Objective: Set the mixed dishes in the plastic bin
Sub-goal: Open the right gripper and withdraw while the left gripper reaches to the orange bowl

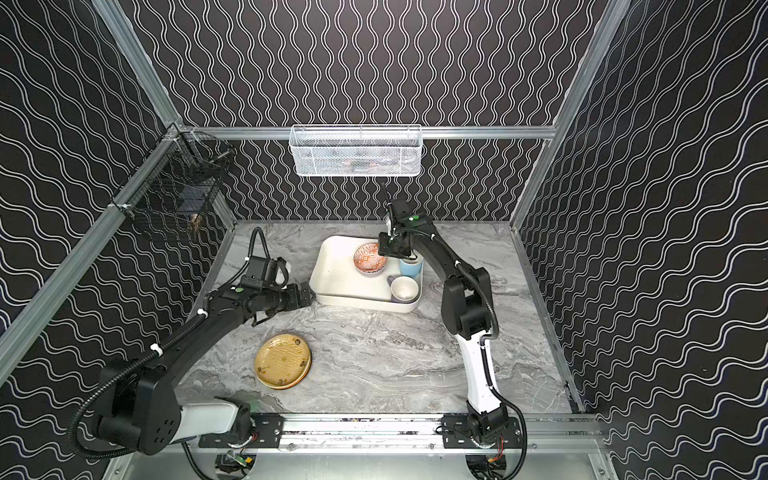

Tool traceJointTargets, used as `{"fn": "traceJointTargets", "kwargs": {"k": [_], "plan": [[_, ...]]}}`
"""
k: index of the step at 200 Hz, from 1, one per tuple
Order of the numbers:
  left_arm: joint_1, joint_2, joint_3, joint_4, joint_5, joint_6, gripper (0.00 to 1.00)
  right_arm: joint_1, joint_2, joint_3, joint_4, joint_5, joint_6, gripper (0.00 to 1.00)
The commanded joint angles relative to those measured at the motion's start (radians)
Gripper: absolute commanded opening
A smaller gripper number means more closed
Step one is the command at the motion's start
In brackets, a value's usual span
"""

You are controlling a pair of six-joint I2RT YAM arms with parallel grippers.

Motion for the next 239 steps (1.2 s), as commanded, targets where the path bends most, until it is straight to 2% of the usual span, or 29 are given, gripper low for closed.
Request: {"fn": "traceJointTargets", "kwargs": {"k": [1,19,43,67,99,127,148,182,239], "plan": [[0.001,0.016,0.028,0.029,0.025,-0.015,0.98,0.001,-0.074,-0.047,0.009,0.010,-0.017,0.48],[-0.004,0.052,0.071,0.040,0.034,-0.037,0.96,0.001,-0.172,-0.151,0.028,0.030,-0.016,0.54],[-0.039,0.126,0.166,0.041,0.027,-0.068,0.93,0.000,-0.361,-0.367,0.112,0.048,0.005,0.55],[-0.107,0.219,0.293,0.023,-0.027,-0.089,0.89,0.001,-0.526,-0.566,0.166,0.047,0.024,0.55],[-0.190,0.402,0.493,-0.011,-0.126,-0.094,0.82,0.001,-0.712,-0.793,0.206,0.045,0.046,0.56],[-0.224,0.606,0.690,-0.074,-0.179,-0.088,0.78,0.001,-0.844,-0.958,0.252,0.020,0.055,0.57],[-0.238,0.739,0.817,-0.114,-0.208,-0.095,0.76,0.001,-0.915,-1.025,0.251,0.042,0.050,0.57],[-0.249,0.869,0.946,-0.134,-0.223,-0.121,0.74,0.001,-0.990,-1.084,0.254,0.052,0.045,0.57],[-0.282,0.955,1.057,-0.163,-0.225,-0.150,0.65,0.001,-0.985,-1.089,0.257,0.028,0.021,0.57]]}}
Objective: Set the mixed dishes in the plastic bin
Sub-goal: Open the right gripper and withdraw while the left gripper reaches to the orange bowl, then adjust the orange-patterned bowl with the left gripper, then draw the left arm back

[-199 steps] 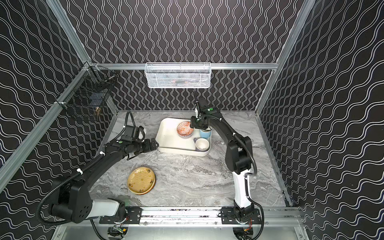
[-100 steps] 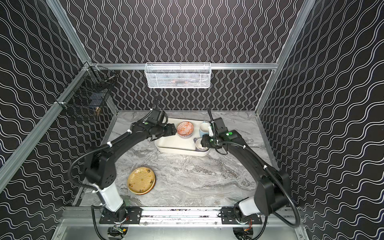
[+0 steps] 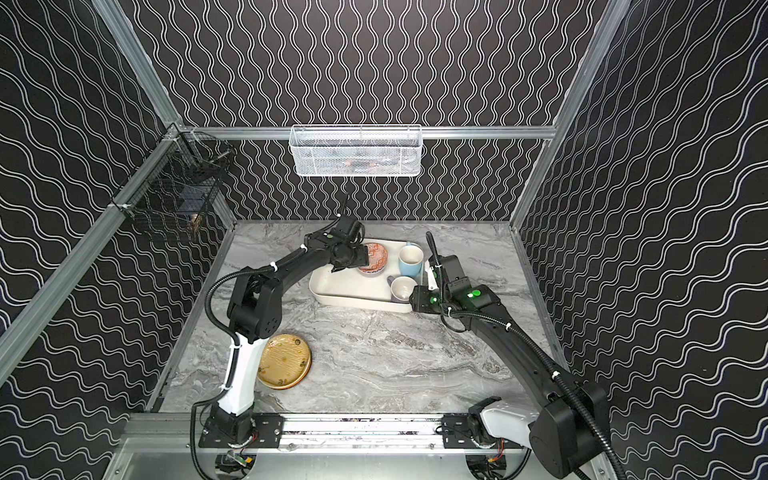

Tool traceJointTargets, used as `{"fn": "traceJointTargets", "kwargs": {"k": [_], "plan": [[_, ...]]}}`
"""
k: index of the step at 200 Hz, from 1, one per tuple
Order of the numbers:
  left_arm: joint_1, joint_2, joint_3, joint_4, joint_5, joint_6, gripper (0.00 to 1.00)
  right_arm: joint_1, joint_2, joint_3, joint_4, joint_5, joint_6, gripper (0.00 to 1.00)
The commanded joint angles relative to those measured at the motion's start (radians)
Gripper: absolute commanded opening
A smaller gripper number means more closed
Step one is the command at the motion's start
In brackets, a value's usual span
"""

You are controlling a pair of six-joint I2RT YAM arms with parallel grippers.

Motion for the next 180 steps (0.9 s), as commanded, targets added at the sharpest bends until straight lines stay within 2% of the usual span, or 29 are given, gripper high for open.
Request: {"fn": "traceJointTargets", "kwargs": {"k": [1,59,100,143,180], "plan": [[-0.013,0.021,0.033,-0.025,-0.008,-0.024,0.65,0.001,0.007,-0.001,0.030,-0.012,-0.014,0.57],[-0.048,0.067,0.087,-0.024,0.010,-0.049,0.58,-0.005,0.005,-0.034,0.042,-0.025,-0.022,0.56],[-0.065,0.096,0.130,-0.024,0.033,-0.064,0.57,-0.009,-0.002,-0.044,0.045,-0.031,-0.023,0.56],[-0.076,0.074,0.123,-0.021,0.038,-0.065,0.59,-0.014,-0.013,-0.052,0.051,-0.028,-0.023,0.57],[-0.076,0.020,0.080,-0.042,0.003,-0.052,0.68,-0.014,-0.038,-0.058,0.045,-0.012,-0.023,0.58]]}}
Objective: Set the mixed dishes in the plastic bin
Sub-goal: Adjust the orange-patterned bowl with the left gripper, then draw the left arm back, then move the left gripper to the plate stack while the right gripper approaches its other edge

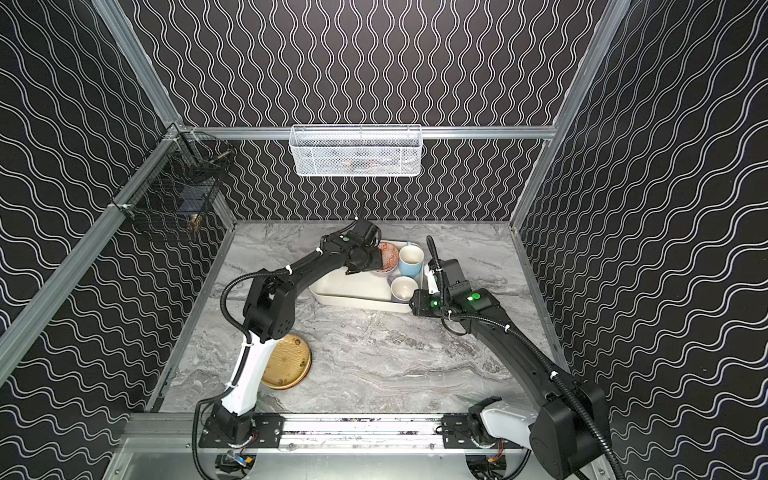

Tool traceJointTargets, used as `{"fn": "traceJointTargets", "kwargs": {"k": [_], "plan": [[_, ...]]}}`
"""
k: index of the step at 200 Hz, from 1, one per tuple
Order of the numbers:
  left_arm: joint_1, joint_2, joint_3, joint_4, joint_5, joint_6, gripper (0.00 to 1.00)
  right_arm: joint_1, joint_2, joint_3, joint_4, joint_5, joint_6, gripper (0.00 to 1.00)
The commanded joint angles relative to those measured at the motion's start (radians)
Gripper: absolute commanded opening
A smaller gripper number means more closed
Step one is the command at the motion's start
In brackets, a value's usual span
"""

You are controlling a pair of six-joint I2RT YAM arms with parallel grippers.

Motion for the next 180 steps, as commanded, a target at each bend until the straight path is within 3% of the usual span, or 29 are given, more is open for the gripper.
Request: {"fn": "traceJointTargets", "kwargs": {"k": [1,27,65,100,126,153,180], "plan": [[-0.001,-0.044,-0.026,-0.006,-0.026,0.003,0.68,-0.001,-0.023,-0.009,0.017,0.014,-0.008,0.58],[0.001,-0.120,-0.096,-0.011,-0.086,0.006,0.80,-0.004,-0.058,-0.026,0.027,0.027,-0.005,0.65],[0.006,-0.277,-0.256,0.003,-0.154,0.012,0.86,-0.001,-0.053,-0.019,0.010,0.014,-0.012,0.66],[0.019,-0.537,-0.508,0.035,-0.233,0.003,0.95,0.003,-0.027,-0.006,0.016,-0.043,-0.010,0.66],[0.089,-0.778,-0.734,0.092,-0.228,-0.039,0.99,0.014,-0.024,0.006,0.024,-0.039,-0.002,0.66],[0.159,-0.995,-0.915,0.105,-0.230,-0.080,0.99,0.098,-0.014,0.012,0.033,-0.026,0.013,0.67],[0.173,-1.121,-1.012,0.040,-0.232,-0.082,0.99,0.210,0.011,0.031,0.030,0.020,0.032,0.67]]}}
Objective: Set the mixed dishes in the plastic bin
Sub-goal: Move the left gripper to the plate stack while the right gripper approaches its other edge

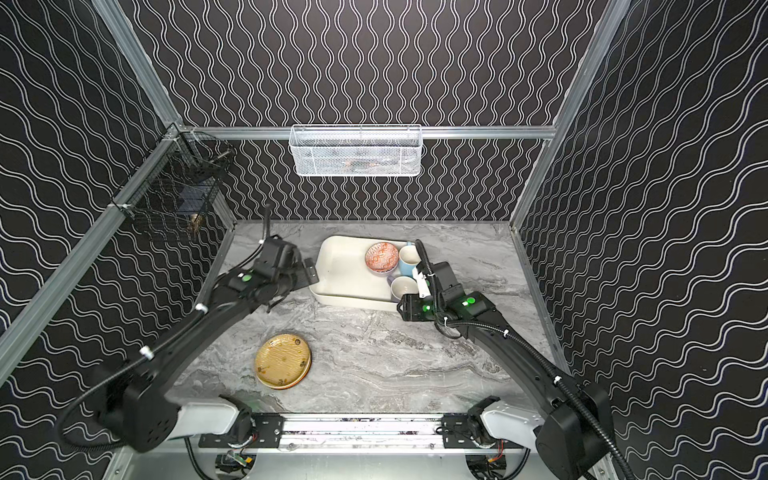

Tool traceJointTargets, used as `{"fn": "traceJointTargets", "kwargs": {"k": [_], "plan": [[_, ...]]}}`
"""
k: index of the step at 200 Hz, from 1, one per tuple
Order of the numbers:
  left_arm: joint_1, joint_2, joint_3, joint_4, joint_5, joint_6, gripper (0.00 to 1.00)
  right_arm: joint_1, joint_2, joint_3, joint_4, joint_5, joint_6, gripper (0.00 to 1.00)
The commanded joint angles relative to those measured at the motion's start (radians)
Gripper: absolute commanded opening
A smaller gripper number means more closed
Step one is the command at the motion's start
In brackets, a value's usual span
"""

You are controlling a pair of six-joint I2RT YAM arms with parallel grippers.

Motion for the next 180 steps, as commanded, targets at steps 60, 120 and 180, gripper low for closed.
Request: {"fn": "traceJointTargets", "kwargs": {"k": [60,120,180], "plan": [[0.011,-0.266,-0.339,-0.045,0.002,-0.154,0.96,0.222,0.035,-0.010,0.072,0.041,0.092,0.67],[0.012,-0.209,-0.349,-0.154,-0.055,-0.222,0.96,0.241,0.022,-0.079,0.099,0.031,0.089,0.67],[0.011,-0.357,-0.492,-0.274,-0.047,-0.416,0.99,0.239,-0.010,-0.146,0.134,0.000,0.073,0.67]]}}
